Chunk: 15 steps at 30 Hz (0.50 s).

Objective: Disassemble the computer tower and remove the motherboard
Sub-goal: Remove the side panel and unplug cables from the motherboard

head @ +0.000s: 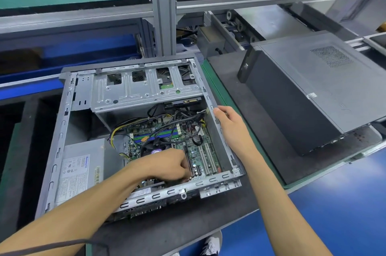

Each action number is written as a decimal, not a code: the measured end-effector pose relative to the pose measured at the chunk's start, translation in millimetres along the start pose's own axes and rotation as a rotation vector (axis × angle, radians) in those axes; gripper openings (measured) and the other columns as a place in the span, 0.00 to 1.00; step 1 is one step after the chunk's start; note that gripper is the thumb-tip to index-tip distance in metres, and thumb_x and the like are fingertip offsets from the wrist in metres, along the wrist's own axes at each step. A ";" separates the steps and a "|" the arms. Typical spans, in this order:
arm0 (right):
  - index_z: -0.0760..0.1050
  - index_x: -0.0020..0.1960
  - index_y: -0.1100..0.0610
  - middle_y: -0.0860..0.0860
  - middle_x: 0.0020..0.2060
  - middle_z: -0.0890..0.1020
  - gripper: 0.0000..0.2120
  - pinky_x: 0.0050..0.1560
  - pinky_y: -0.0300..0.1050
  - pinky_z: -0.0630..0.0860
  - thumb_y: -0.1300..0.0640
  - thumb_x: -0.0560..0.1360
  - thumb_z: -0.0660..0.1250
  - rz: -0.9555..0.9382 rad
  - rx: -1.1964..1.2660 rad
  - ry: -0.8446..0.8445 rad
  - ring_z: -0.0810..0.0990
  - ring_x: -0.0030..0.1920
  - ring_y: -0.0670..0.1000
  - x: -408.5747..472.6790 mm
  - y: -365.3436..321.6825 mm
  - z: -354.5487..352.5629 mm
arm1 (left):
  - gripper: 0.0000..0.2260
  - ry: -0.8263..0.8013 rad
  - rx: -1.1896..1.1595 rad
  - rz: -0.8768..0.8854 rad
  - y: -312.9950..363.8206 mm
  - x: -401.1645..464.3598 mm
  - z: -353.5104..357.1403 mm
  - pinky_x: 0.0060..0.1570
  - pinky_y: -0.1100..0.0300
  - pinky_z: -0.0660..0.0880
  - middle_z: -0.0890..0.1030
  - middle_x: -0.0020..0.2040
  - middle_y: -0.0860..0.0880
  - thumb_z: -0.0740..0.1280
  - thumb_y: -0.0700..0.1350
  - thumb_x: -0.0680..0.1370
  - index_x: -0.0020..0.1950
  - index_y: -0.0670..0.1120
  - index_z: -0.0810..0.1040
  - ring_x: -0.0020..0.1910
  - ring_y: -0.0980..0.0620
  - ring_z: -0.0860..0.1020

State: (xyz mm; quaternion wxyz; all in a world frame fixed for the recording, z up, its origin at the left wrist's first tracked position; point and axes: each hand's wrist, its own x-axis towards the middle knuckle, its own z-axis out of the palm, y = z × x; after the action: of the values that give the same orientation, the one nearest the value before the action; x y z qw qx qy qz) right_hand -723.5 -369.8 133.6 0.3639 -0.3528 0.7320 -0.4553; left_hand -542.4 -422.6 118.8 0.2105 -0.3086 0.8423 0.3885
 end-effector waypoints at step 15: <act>0.75 0.65 0.52 0.45 0.58 0.80 0.12 0.63 0.38 0.72 0.53 0.82 0.64 -0.334 -0.158 0.223 0.77 0.60 0.42 -4.8 -18.4 3.9 | 0.04 0.002 -0.322 0.016 -30.1 -51.8 -56.4 0.38 0.56 0.82 0.86 0.42 0.49 0.67 0.46 0.80 0.51 0.48 0.81 0.39 0.50 0.84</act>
State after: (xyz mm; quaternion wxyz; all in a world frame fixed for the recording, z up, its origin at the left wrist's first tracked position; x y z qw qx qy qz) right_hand -714.4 -373.4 150.4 0.1715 -0.4442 0.7323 -0.4869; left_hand -491.0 -463.7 168.2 0.1546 -0.3320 0.7717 0.5199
